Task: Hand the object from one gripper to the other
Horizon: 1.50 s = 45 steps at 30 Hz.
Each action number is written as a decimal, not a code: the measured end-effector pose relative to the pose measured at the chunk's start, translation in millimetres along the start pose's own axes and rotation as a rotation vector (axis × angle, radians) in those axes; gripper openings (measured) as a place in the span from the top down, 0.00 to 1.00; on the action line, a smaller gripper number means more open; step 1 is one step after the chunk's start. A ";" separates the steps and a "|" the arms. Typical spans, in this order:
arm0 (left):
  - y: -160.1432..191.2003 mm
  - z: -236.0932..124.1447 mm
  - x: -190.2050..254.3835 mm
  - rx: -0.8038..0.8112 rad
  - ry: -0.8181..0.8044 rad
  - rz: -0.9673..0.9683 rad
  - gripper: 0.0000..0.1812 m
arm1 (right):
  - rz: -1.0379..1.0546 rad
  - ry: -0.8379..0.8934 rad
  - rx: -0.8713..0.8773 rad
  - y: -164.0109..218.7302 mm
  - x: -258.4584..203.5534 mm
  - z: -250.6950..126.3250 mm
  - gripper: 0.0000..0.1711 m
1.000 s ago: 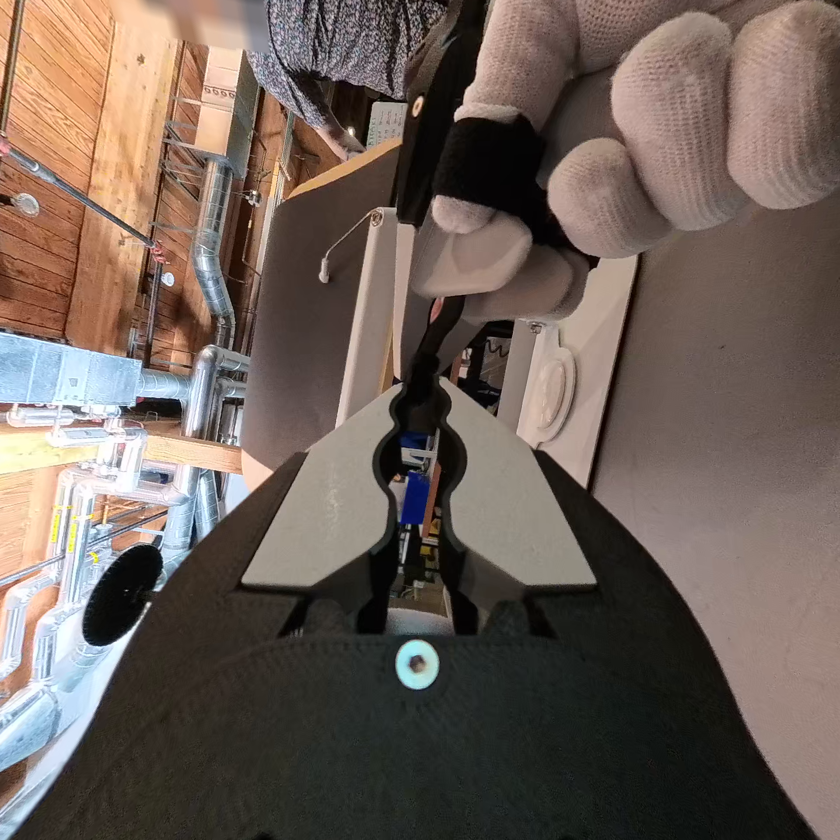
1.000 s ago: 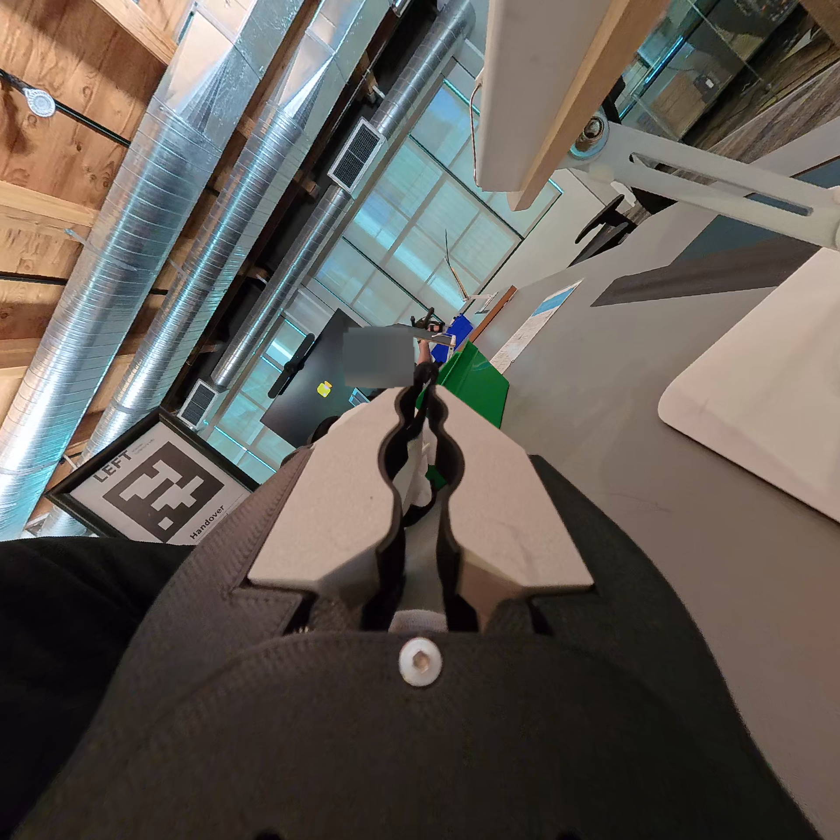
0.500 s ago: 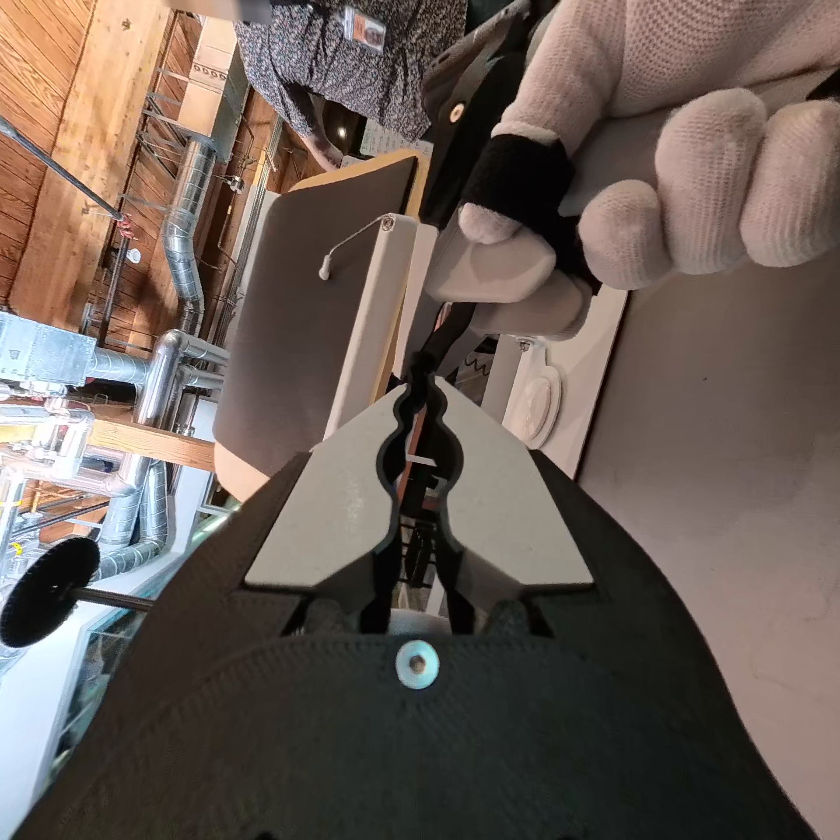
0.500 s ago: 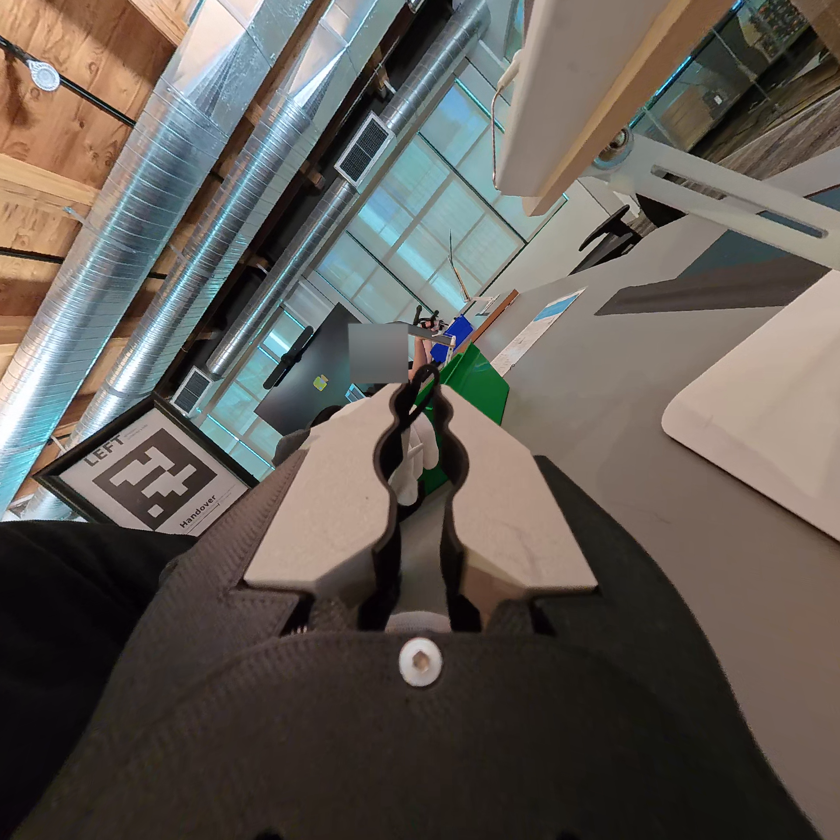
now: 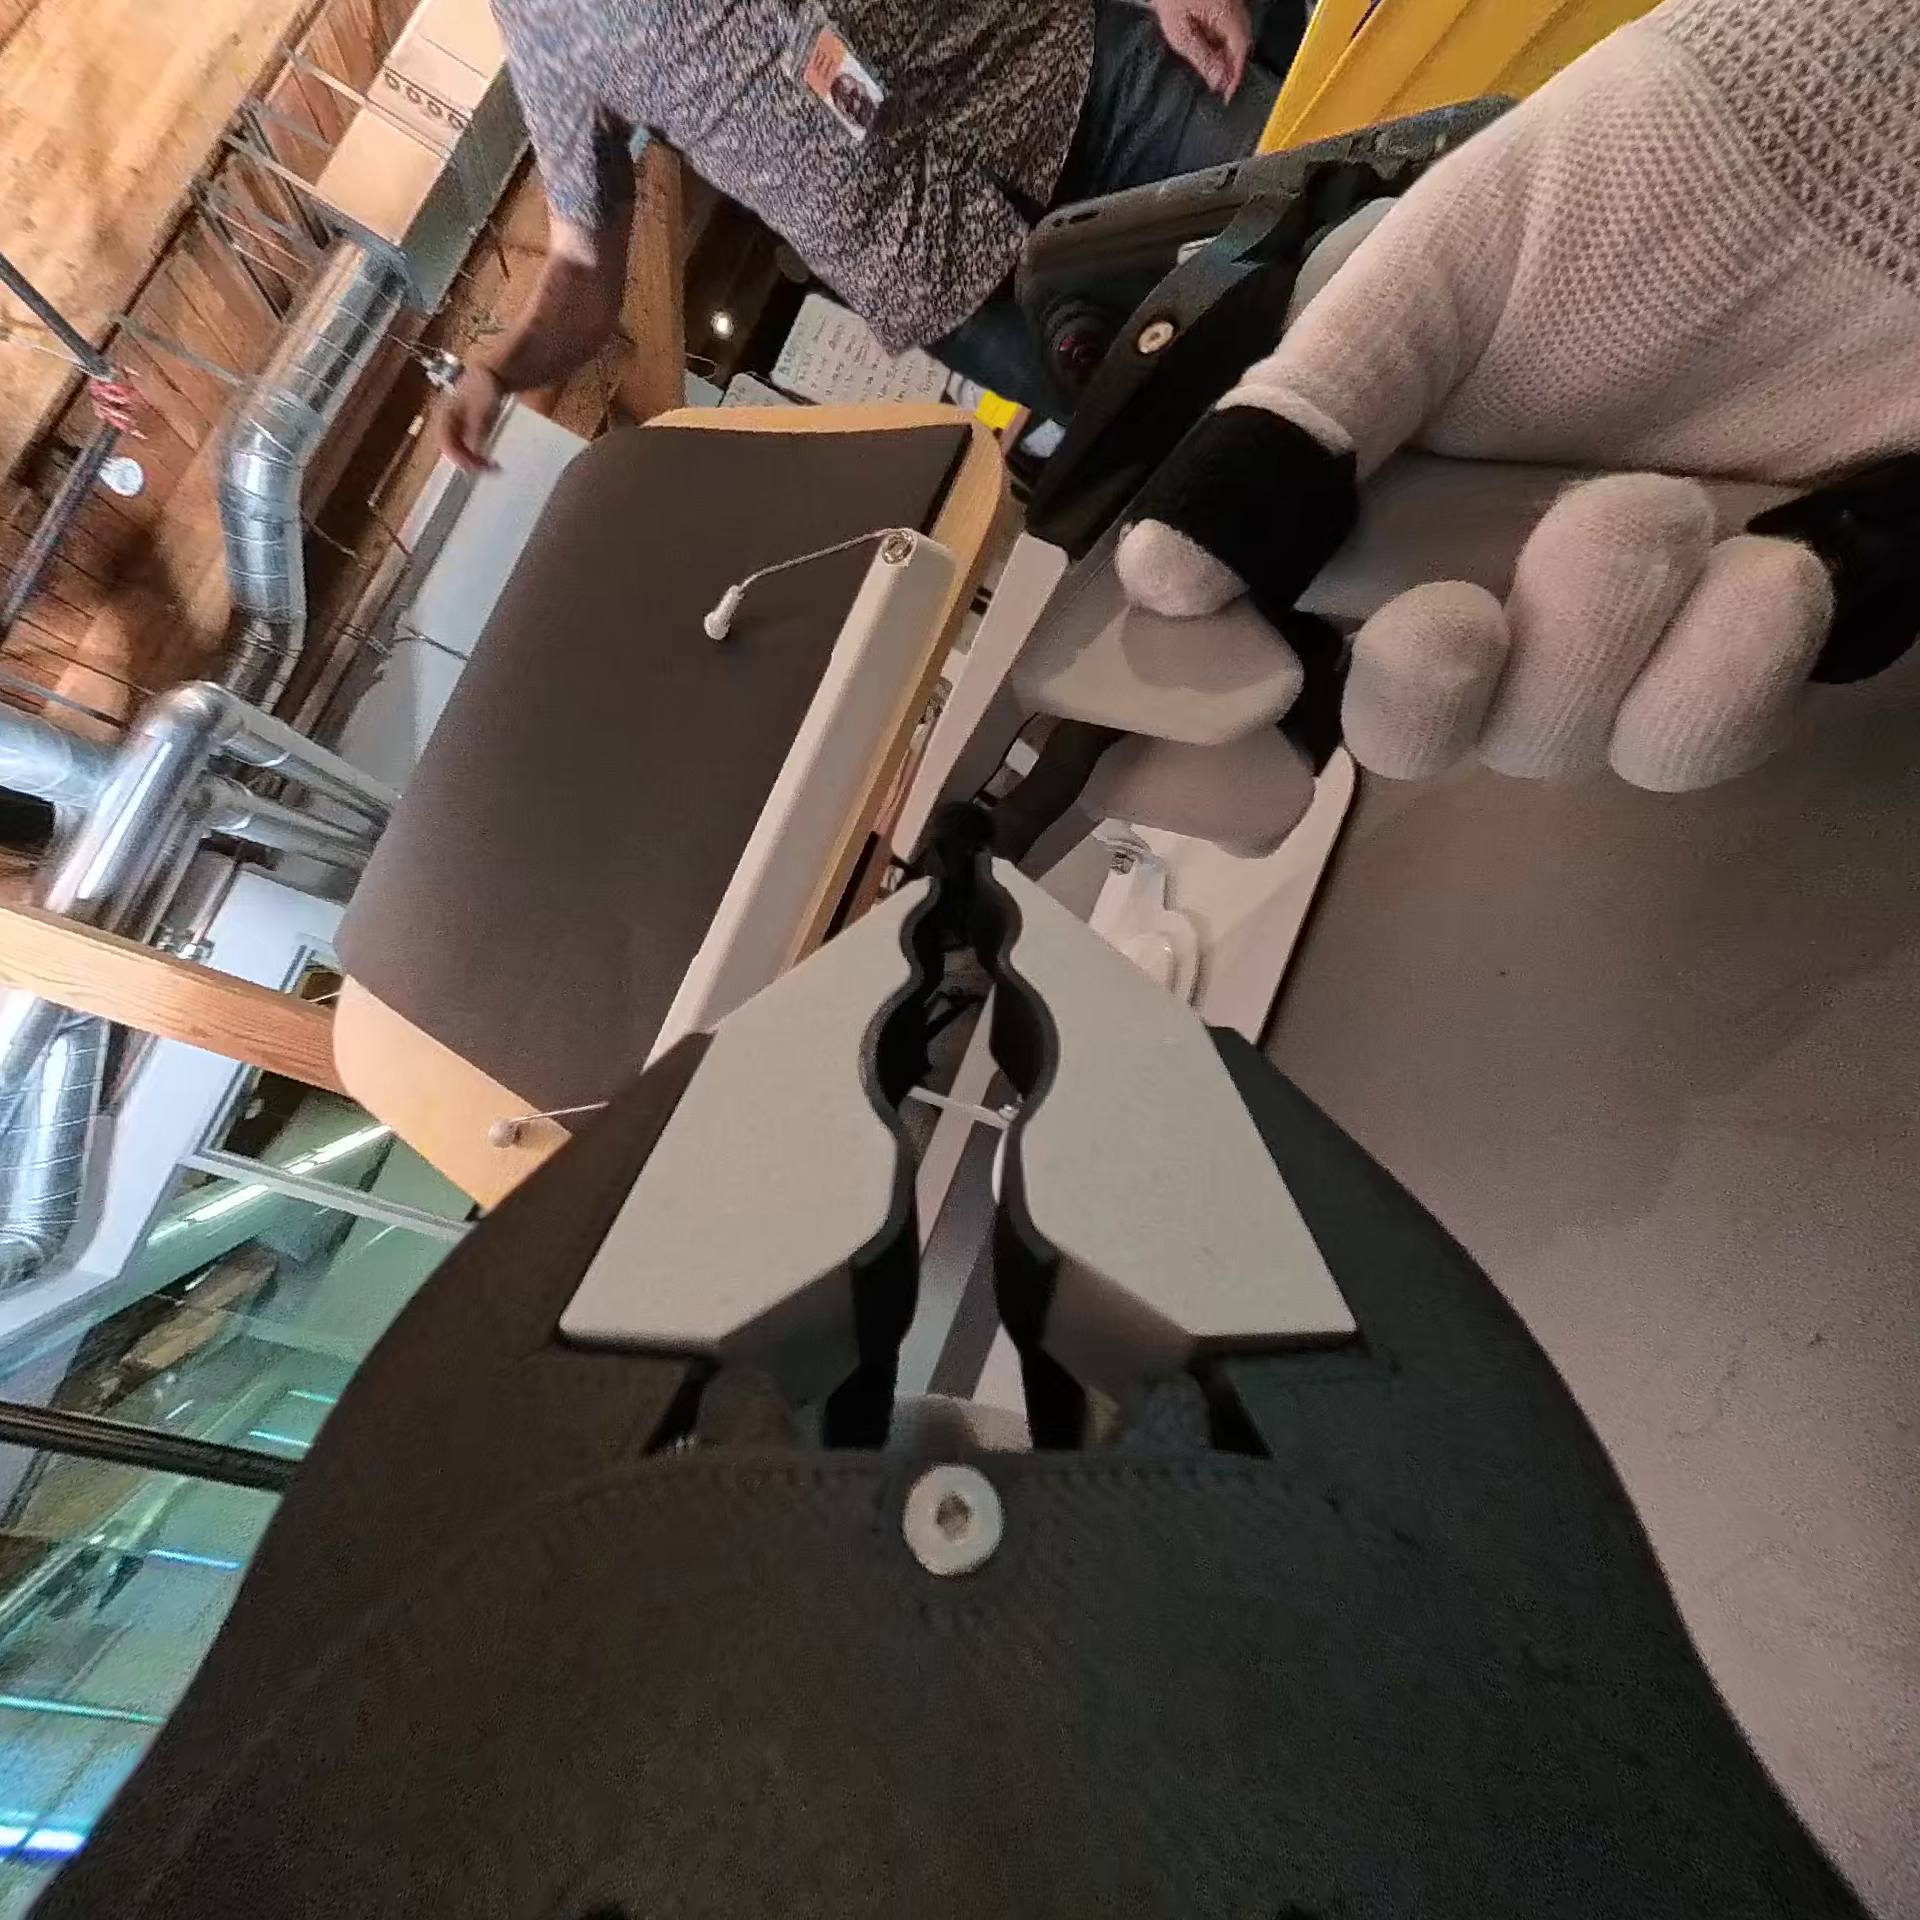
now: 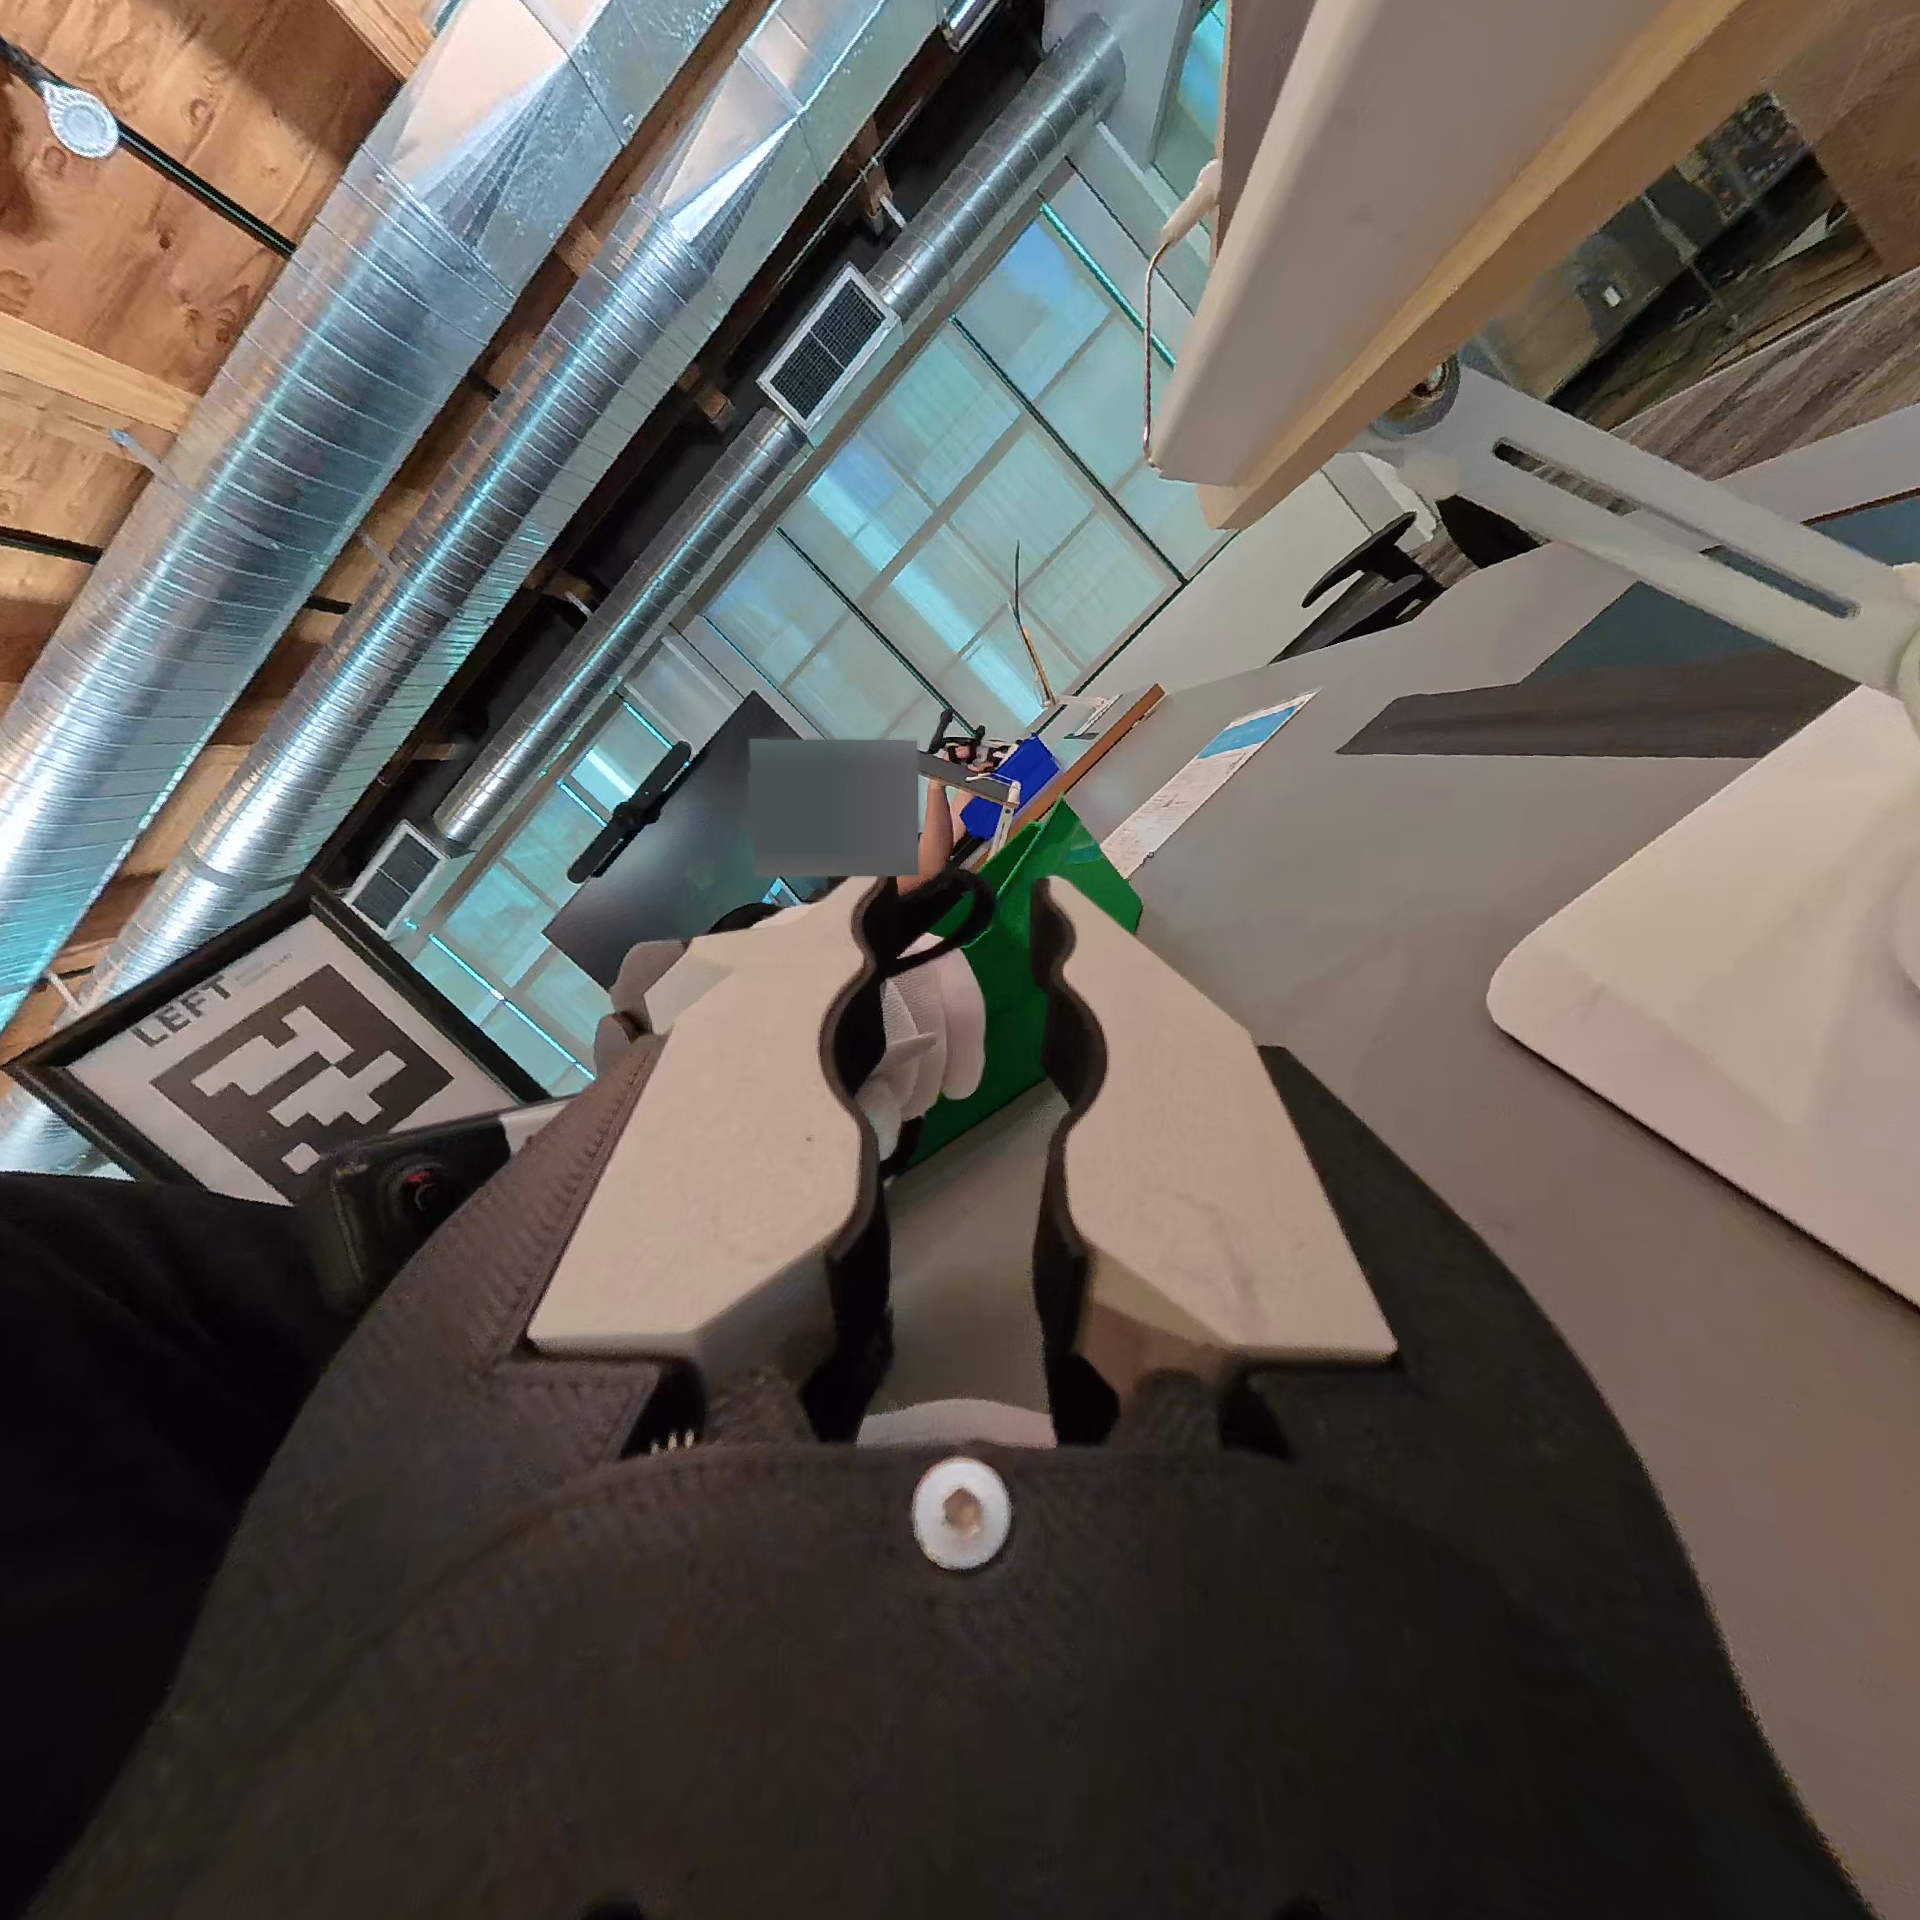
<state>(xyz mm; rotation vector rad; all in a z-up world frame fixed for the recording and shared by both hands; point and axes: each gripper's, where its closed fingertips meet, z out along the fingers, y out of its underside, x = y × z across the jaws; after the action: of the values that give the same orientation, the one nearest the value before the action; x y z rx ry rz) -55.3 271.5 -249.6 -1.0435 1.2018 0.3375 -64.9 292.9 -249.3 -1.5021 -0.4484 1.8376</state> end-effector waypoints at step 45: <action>0.4 -17.7 5.2 0.016 0.275 -0.108 0.93 | -0.425 0.019 -0.196 29.3 -16.3 5.7 0.84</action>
<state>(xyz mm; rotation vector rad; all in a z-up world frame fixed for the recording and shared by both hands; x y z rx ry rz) -64.1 256.0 -254.2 -1.1624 1.3832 0.1018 -78.0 262.1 -255.7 -1.4159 -0.8863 1.4771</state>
